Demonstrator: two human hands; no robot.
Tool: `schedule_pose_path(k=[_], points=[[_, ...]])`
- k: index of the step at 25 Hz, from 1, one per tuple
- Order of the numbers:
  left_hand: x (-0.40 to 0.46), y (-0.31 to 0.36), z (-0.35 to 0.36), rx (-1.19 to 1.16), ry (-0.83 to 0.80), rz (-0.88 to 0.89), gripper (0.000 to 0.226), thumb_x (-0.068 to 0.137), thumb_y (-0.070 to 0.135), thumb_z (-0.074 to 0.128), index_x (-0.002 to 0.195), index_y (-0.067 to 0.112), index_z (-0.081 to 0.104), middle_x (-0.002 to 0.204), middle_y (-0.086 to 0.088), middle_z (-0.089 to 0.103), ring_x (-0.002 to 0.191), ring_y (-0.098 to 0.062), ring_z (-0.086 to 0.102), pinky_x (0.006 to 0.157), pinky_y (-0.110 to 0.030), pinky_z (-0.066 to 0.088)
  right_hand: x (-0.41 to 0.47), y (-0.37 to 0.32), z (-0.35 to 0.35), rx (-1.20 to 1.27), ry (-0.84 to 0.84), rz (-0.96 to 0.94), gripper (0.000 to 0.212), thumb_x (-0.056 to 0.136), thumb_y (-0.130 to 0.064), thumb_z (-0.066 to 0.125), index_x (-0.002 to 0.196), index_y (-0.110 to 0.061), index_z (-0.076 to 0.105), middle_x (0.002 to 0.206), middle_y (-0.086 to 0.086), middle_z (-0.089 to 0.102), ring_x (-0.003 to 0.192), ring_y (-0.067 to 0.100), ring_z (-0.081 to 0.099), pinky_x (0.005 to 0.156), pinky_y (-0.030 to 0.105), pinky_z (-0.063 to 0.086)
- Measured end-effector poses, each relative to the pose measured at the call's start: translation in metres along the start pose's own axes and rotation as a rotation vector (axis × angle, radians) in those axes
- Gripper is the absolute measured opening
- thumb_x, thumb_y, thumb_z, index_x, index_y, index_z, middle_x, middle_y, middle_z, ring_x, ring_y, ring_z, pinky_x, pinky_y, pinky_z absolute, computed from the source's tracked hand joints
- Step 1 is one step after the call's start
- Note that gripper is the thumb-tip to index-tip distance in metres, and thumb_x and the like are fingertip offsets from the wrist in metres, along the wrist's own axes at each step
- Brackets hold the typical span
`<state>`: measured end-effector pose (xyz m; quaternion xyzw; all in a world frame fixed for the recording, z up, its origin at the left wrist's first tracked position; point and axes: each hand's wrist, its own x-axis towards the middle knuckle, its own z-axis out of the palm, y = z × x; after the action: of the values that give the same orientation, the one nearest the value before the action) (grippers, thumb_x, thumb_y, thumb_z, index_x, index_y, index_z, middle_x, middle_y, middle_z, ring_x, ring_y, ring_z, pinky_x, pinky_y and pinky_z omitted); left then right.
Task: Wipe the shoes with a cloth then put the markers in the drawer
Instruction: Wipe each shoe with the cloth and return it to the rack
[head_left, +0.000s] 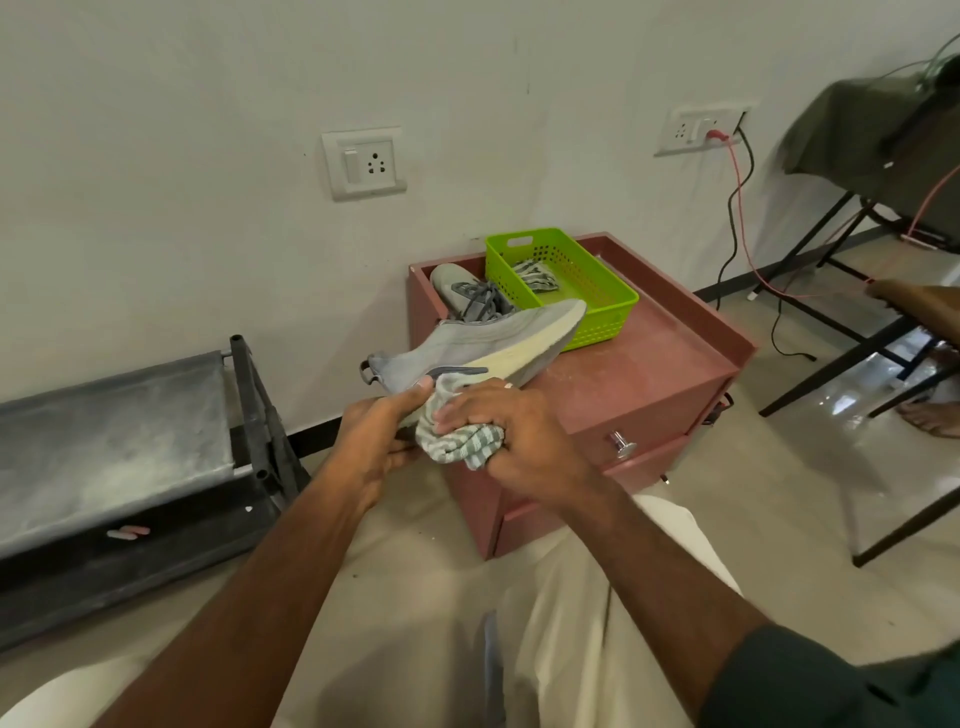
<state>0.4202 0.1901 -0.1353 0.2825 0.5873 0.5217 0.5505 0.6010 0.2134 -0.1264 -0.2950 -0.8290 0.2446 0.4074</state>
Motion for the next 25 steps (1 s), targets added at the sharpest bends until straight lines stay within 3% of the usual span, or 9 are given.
schedule_pose_path(k=[2,4,7,13,17,19,22,24,25], points=[[0.0,0.0,-0.002,0.026,-0.024,0.007,0.041,0.085,0.041,0.077,0.108,0.007,0.074,0.095,-0.01,0.079,0.089,-0.026,0.076,0.088,-0.043,0.06,0.001,-0.005,-0.006,0.12,0.064,0.08,0.038,0.069,0.006,0.071,0.104,-0.007,0.077,0.109,0.002,0.075,0.109,0.013,0.067,0.099,0.034,0.051],[0.003,0.003,-0.007,0.055,-0.002,0.021,0.04,0.087,0.037,0.075,0.109,0.004,0.071,0.096,-0.013,0.079,0.089,-0.03,0.076,0.09,-0.046,0.06,0.002,-0.008,-0.007,-0.056,0.13,-0.033,0.048,0.068,0.006,0.073,0.113,-0.007,0.074,0.12,0.006,0.071,0.118,0.02,0.063,0.106,0.036,0.046],[0.004,0.006,-0.016,0.083,-0.014,0.025,0.038,0.09,0.033,0.072,0.11,0.0,0.071,0.095,-0.016,0.079,0.086,-0.03,0.075,0.089,-0.046,0.06,0.003,-0.006,0.005,-0.306,0.05,-0.078,0.05,0.073,0.001,0.073,0.122,-0.008,0.07,0.129,0.01,0.066,0.123,0.029,0.057,0.11,0.038,0.042],[0.0,0.002,-0.008,0.115,-0.018,0.054,0.044,0.084,0.045,0.077,0.11,0.01,0.071,0.098,-0.008,0.08,0.092,-0.026,0.077,0.085,-0.041,0.061,0.007,-0.003,0.008,-0.367,0.103,0.039,0.042,0.074,-0.009,0.078,0.116,-0.009,0.073,0.12,0.011,0.07,0.115,0.027,0.061,0.102,0.036,0.048],[-0.001,0.006,-0.007,0.1,0.006,0.073,0.043,0.078,0.036,0.085,0.106,0.006,0.071,0.102,-0.013,0.078,0.093,-0.028,0.077,0.083,-0.041,0.063,0.019,0.01,-0.025,-0.67,0.059,0.074,0.04,0.072,-0.019,0.084,0.108,-0.009,0.074,0.113,0.01,0.07,0.108,0.033,0.061,0.094,0.038,0.053],[-0.001,0.008,-0.008,0.137,0.017,0.102,0.045,0.073,0.035,0.089,0.104,0.007,0.072,0.103,-0.013,0.077,0.093,-0.029,0.077,0.084,-0.044,0.063,0.018,0.024,-0.055,-0.711,0.198,0.17,0.031,0.076,-0.021,0.07,0.104,-0.007,0.075,0.108,0.011,0.071,0.101,0.033,0.062,0.088,0.038,0.054],[-0.002,0.01,-0.008,0.214,0.029,0.158,0.055,0.06,0.044,0.092,0.101,0.012,0.074,0.096,-0.006,0.079,0.091,-0.027,0.077,0.086,-0.049,0.062,-0.002,0.035,-0.09,-0.643,0.504,0.331,0.032,0.074,-0.006,0.064,0.104,-0.007,0.076,0.104,0.012,0.074,0.097,0.032,0.067,0.091,0.022,0.043],[-0.002,0.011,-0.007,0.252,0.045,0.174,0.062,0.055,0.052,0.091,0.101,0.014,0.075,0.094,-0.004,0.079,0.09,-0.024,0.077,0.085,-0.05,0.062,-0.002,0.025,-0.081,-0.538,0.555,0.288,0.044,0.07,0.005,0.07,0.112,-0.009,0.074,0.115,0.009,0.072,0.11,0.028,0.065,0.1,0.021,0.04],[-0.002,0.011,-0.007,0.283,0.05,0.195,0.064,0.052,0.055,0.09,0.1,0.016,0.075,0.094,-0.003,0.079,0.089,-0.023,0.077,0.084,-0.05,0.063,0.005,0.015,-0.065,-0.444,0.493,0.186,0.048,0.07,0.006,0.071,0.115,-0.009,0.072,0.12,0.008,0.07,0.115,0.025,0.062,0.106,0.023,0.04]])
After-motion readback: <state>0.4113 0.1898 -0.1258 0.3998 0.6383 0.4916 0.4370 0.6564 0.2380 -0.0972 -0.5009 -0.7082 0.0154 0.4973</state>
